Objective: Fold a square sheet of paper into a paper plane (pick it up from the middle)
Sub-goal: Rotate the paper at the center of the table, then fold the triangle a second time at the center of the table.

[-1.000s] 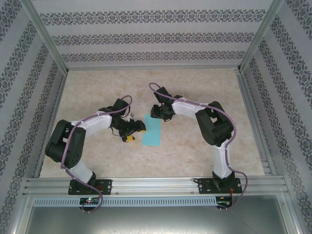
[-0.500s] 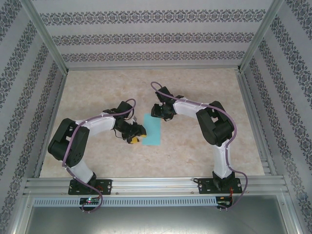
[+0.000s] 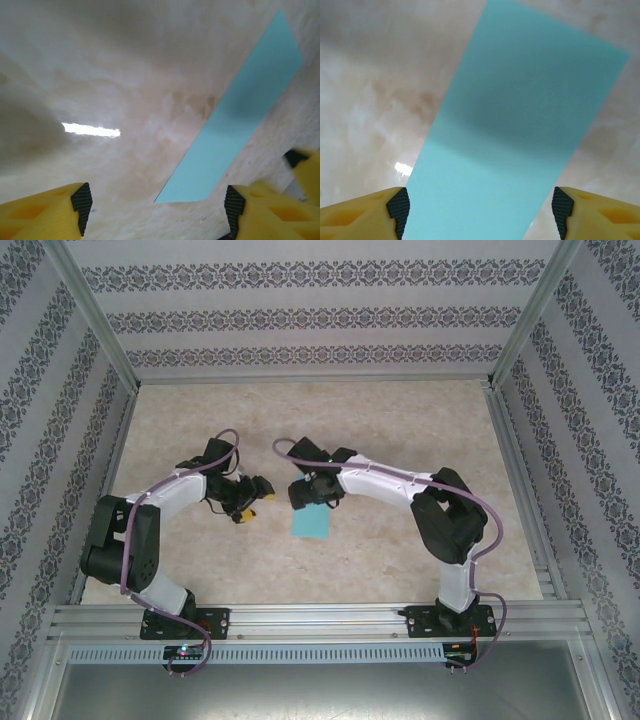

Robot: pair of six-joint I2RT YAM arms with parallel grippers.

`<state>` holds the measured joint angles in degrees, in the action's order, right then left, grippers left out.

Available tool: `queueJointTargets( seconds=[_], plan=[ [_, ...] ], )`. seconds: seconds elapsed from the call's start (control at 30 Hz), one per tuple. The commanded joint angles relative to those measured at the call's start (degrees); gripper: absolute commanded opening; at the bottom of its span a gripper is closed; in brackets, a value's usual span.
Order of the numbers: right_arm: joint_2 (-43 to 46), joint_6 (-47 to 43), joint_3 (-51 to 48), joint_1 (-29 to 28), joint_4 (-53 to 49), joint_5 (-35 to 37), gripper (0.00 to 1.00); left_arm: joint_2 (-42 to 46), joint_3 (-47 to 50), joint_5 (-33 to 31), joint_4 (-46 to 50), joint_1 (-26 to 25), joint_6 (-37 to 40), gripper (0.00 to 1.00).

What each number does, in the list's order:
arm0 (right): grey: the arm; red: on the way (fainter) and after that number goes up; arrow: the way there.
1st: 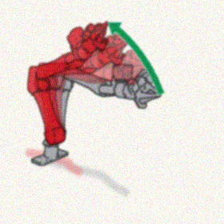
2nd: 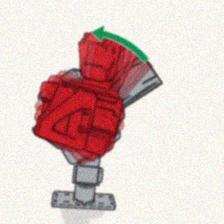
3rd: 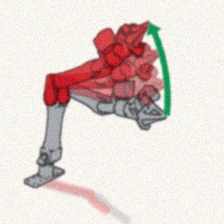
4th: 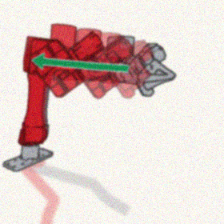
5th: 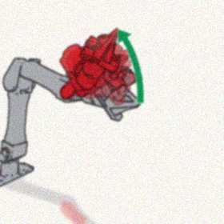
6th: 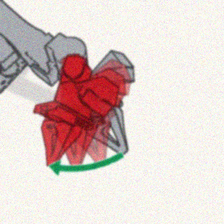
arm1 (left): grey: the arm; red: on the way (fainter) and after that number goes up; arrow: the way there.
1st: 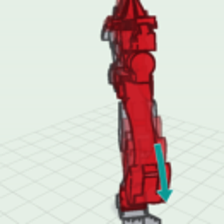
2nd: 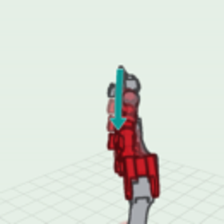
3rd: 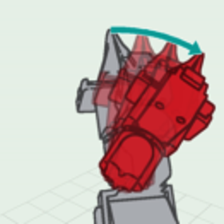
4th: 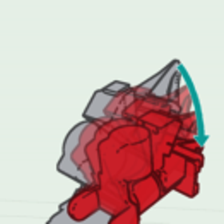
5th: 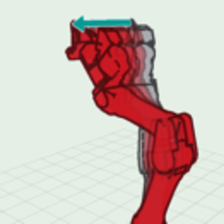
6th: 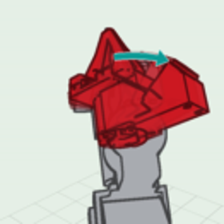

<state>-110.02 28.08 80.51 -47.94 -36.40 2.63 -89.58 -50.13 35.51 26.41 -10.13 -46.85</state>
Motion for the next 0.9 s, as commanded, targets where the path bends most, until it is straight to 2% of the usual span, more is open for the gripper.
queueJointTargets(
  seconds=[0.0,0.13,0.33,0.63,0.87],
  plan=[
    [-0.6,-1.6,1.3,-3.6,-7.2,4.8,0.84,1.3,1.5,-1.0,2.1,2.8,1.5,0.8],
    [-3.1,-0.2,3.1,-5.9,-9.0,5.3,0.91,1.8,2.6,-1.3,1.9,5.1,1.5,0.89],
    [-7.0,0.1,4.7,-6.4,-9.1,3.5,0.92,2.0,3.1,-2.0,2.0,5.6,2.4,0.98],
    [-11.2,0.2,6.7,-6.4,-10.5,3.6,0.9,2.0,3.2,-1.2,1.8,5.6,2.7,1.0],
    [-12.0,-0.5,4.3,-5.6,-9.5,4.1,0.81,1.5,2.8,-0.5,1.8,5.6,3.0,1.0]
  ],
)
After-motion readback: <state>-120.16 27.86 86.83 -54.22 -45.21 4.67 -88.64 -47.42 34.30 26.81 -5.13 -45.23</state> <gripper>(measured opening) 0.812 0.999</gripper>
